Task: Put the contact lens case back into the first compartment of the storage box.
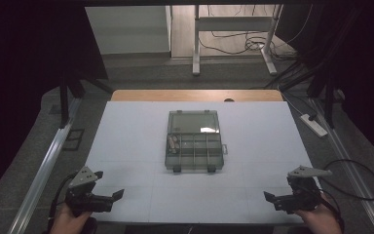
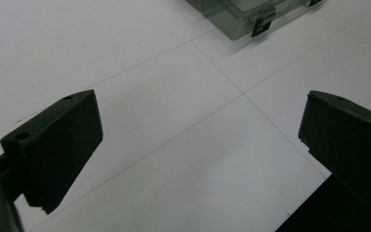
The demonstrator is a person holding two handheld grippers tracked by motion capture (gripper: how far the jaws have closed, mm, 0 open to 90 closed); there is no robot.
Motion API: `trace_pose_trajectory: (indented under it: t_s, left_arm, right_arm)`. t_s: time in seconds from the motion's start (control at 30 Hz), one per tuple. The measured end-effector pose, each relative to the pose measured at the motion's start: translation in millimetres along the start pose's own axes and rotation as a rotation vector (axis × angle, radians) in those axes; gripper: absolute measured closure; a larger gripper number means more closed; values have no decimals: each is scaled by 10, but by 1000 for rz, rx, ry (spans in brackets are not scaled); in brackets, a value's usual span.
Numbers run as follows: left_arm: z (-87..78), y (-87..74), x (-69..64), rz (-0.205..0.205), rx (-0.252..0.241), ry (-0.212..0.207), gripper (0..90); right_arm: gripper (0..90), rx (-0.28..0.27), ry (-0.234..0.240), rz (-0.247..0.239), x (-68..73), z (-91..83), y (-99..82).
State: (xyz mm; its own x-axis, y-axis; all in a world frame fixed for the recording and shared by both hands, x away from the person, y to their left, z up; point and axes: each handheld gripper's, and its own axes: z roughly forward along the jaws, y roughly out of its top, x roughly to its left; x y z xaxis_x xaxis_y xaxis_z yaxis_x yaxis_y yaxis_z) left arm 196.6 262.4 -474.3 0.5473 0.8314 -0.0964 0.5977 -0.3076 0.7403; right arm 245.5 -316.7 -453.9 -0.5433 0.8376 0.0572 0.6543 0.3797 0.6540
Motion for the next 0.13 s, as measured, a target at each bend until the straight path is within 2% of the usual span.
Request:
trace_pose_trajectory:
  t_s: [0.13]
  left_arm:
    - [4,8,-2,2,0,0,17]
  right_arm:
    - [0,1,-4,-1,-6,-4,-8]
